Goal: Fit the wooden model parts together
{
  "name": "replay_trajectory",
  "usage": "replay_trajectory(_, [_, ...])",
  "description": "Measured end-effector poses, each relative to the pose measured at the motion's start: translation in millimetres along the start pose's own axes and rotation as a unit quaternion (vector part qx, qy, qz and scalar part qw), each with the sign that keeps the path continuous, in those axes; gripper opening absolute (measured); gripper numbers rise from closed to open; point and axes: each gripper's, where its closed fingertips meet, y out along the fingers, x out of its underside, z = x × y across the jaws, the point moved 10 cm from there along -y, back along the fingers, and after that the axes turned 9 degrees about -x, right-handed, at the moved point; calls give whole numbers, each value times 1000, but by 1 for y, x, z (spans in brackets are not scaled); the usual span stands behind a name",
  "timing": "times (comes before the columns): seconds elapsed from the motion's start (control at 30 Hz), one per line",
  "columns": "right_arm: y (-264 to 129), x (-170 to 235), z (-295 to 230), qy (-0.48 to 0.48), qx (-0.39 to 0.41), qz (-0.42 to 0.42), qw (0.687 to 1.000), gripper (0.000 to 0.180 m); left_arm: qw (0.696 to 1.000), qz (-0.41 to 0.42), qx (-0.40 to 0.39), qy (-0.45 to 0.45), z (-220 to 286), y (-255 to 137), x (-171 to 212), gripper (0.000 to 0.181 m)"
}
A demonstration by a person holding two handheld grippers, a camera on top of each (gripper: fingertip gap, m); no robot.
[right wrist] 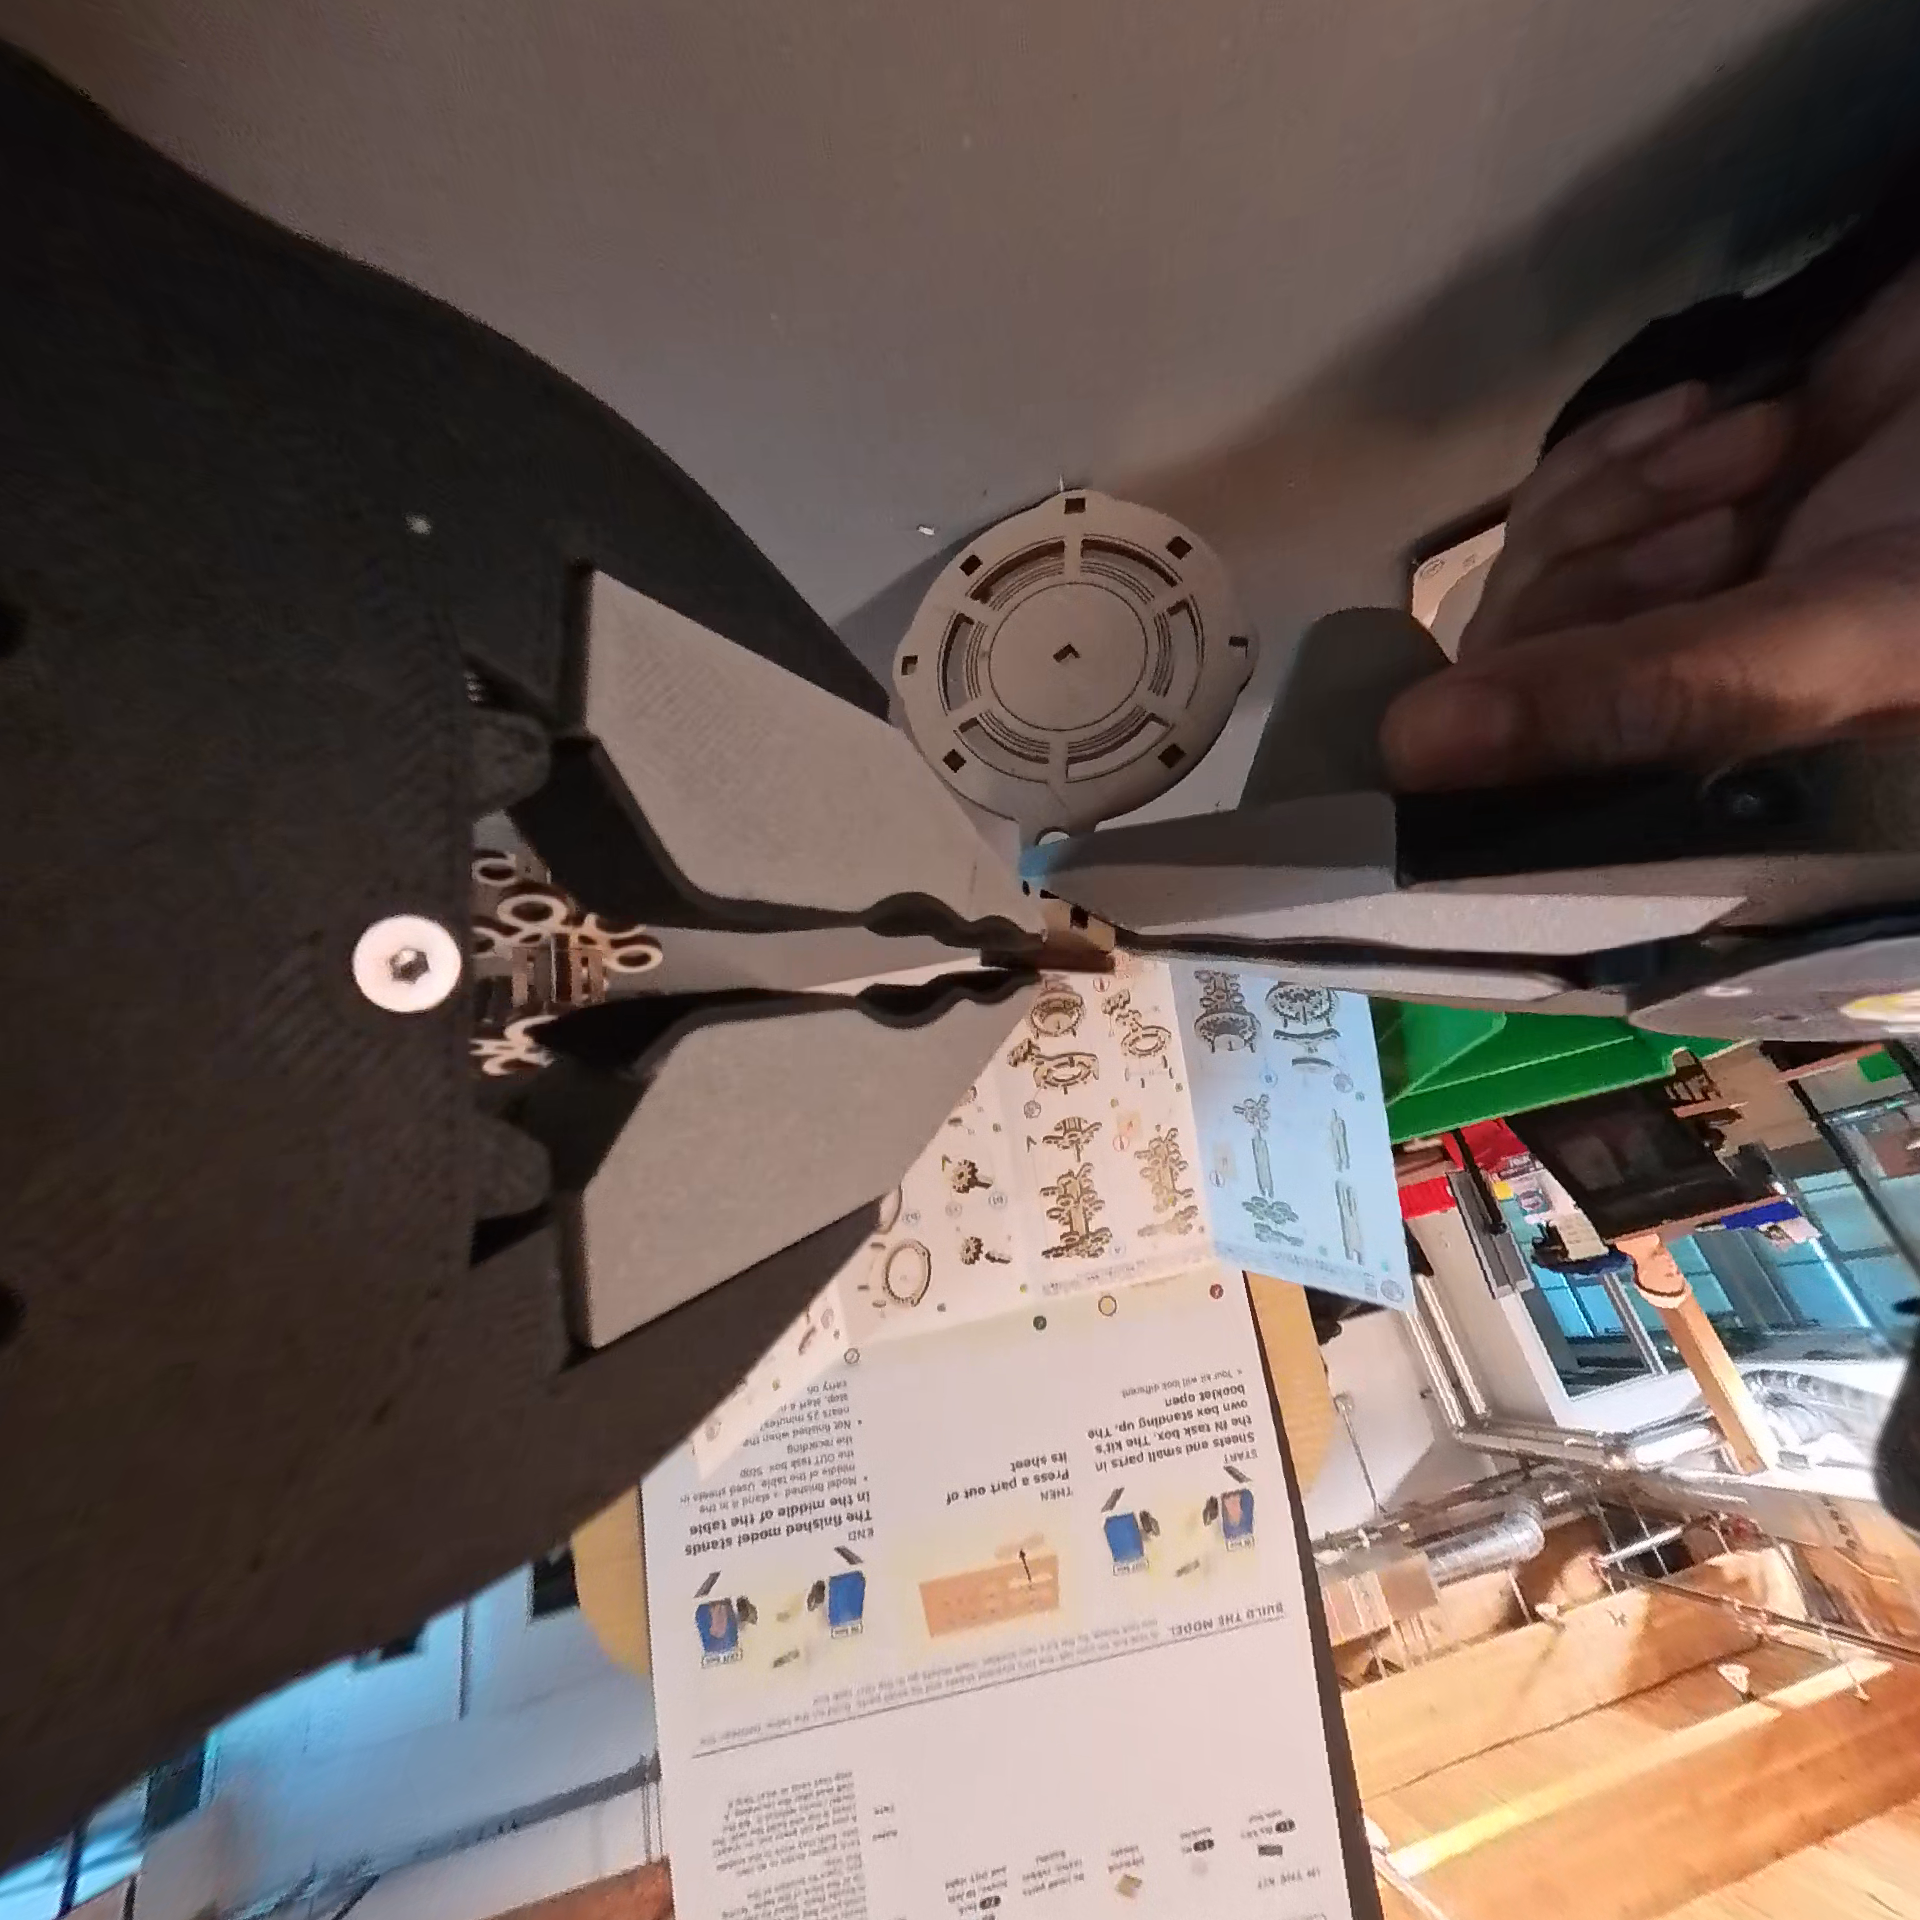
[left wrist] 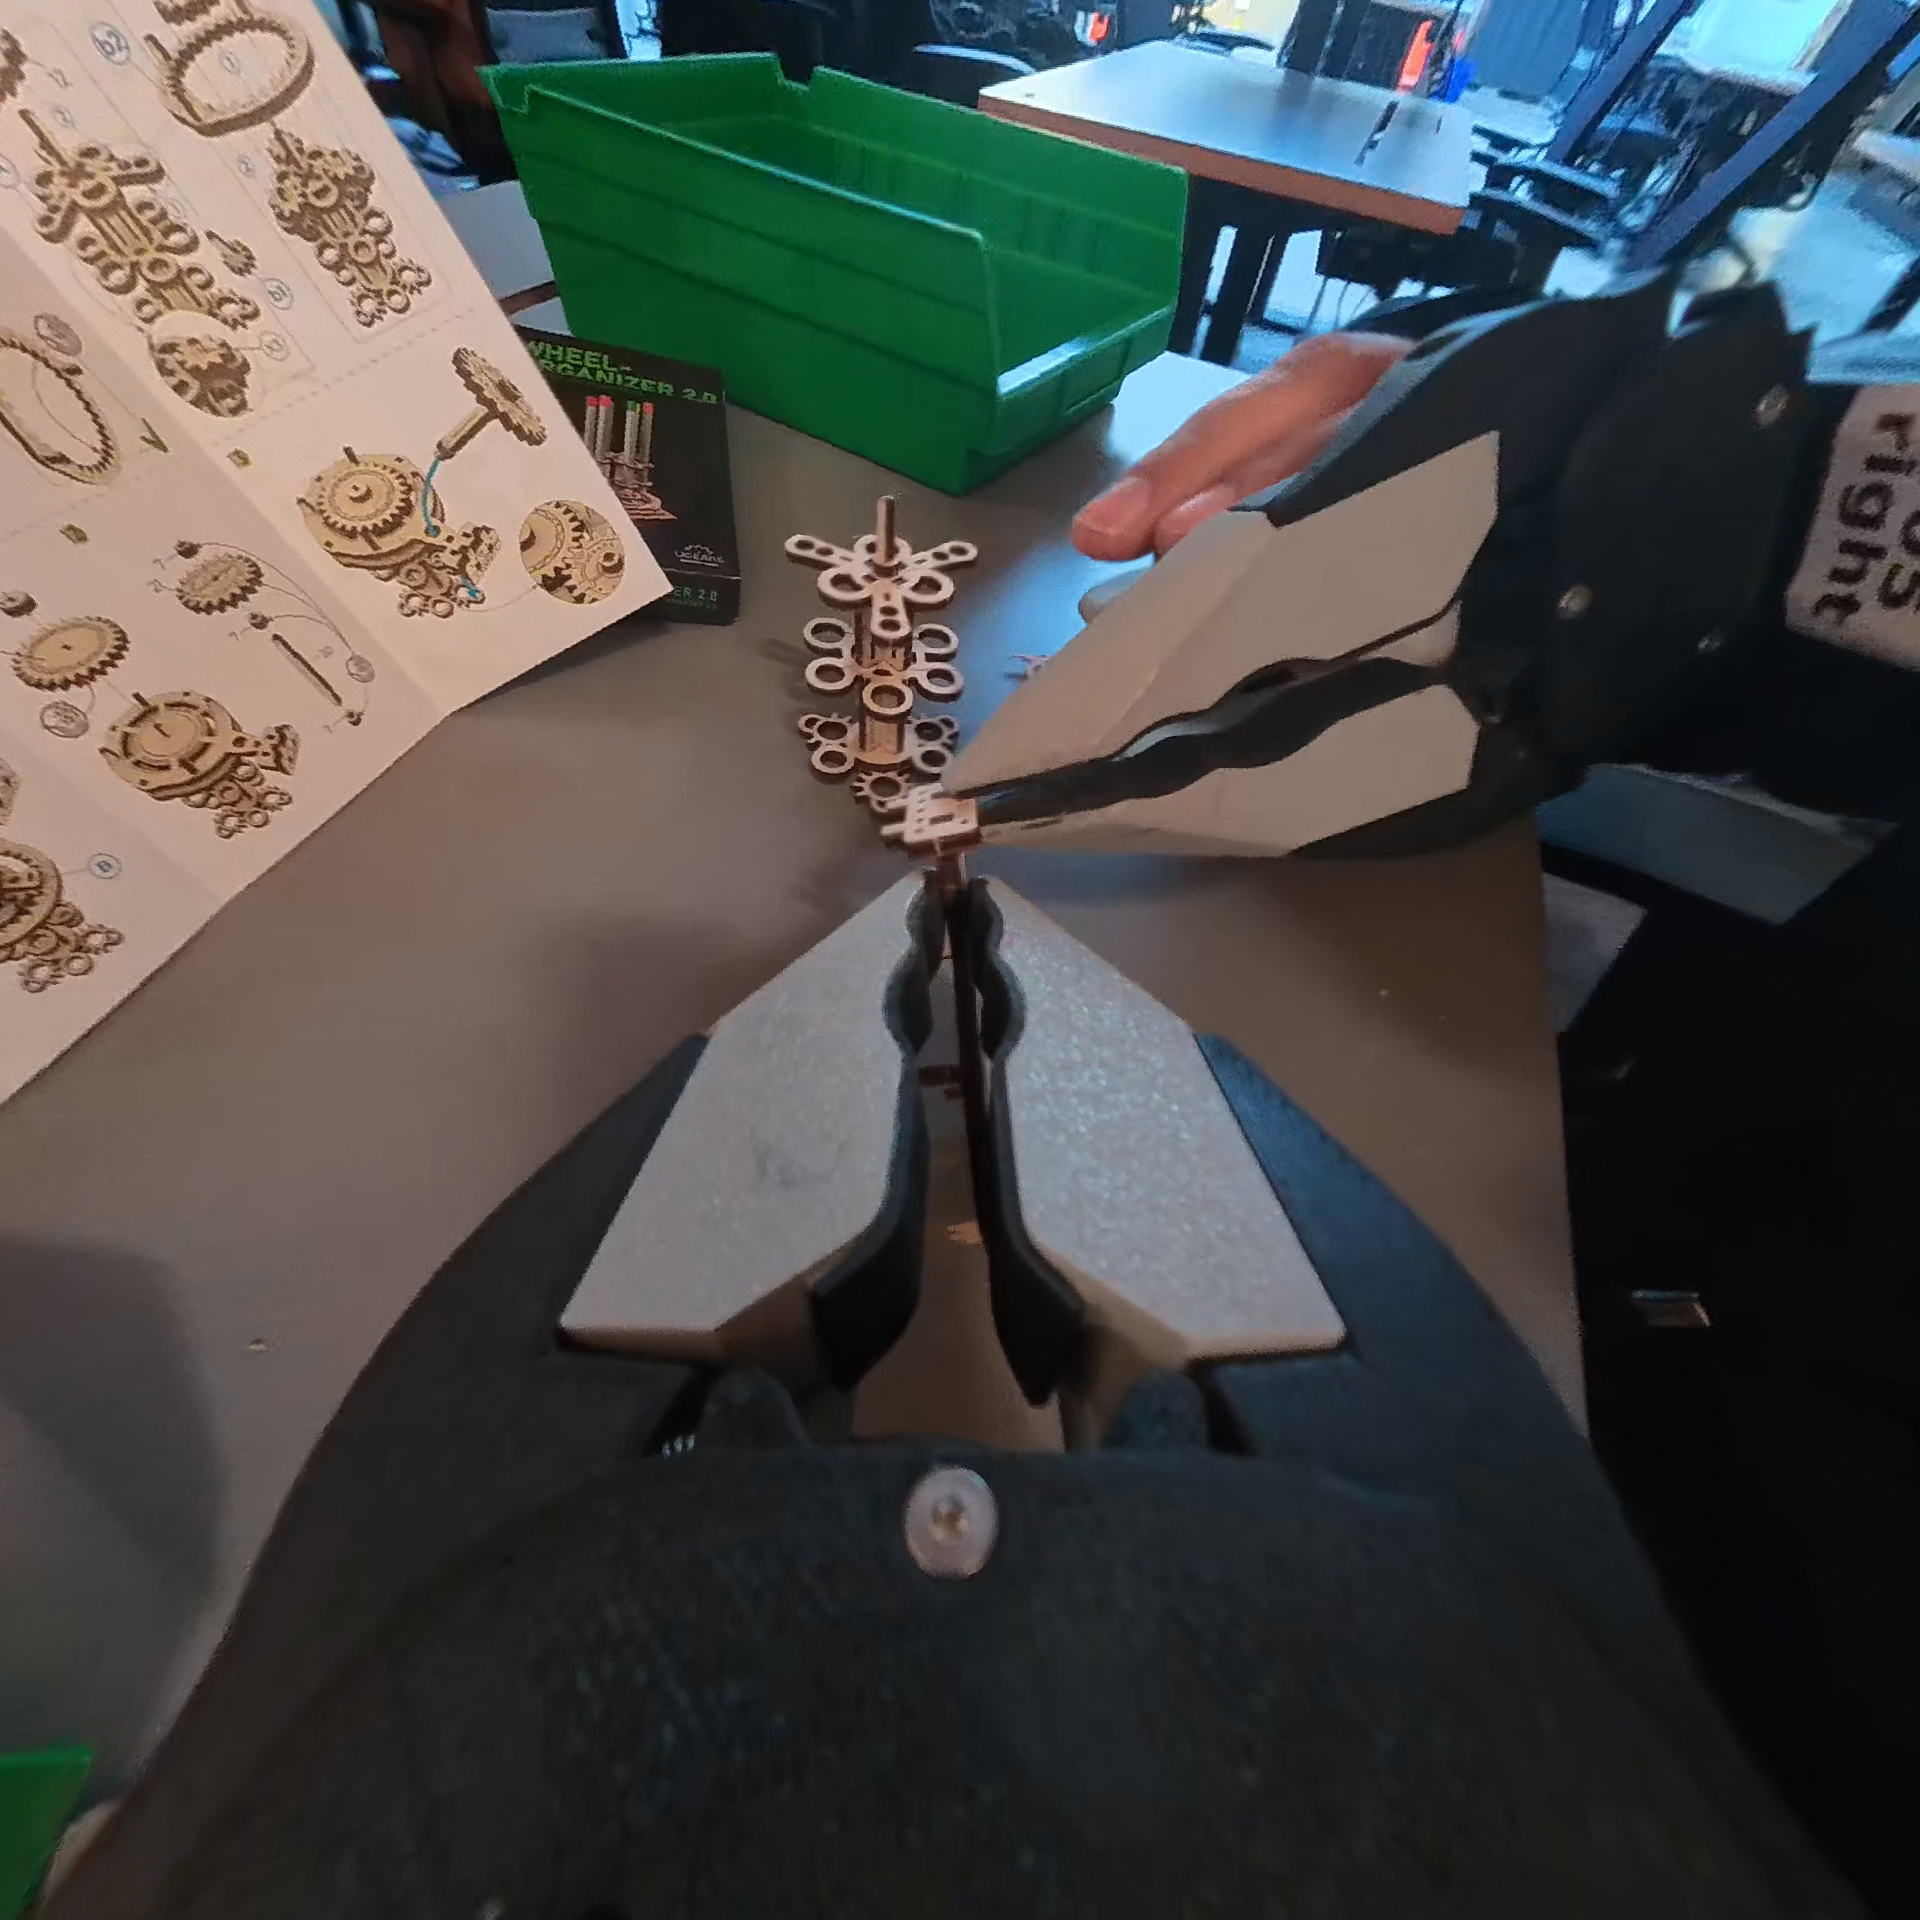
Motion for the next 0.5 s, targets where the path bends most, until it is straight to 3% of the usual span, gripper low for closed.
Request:
replay_trajectory(0.13, [-1,-4,1,20,18,1,1000,0,999,9,-20,24,2,-3,-3,2])
replay_trajectory(0.23, [-4,3,16,154,-45,58,985,0,999,24,-19,23,2,-5,-3,2])
replay_trajectory(0.3, [-5,5,20,180,-56,72,979,0,998,29,-27,41,4,-6,-6,1])
replay_trajectory(0.43, [-6,3,18,156,-48,64,985,0,997,26,-39,60,6,-8,-6,1])
replay_trajectory(0.5, [-5,-1,13,90,-19,39,995,0,997,24,-36,56,5,-8,-6,1])
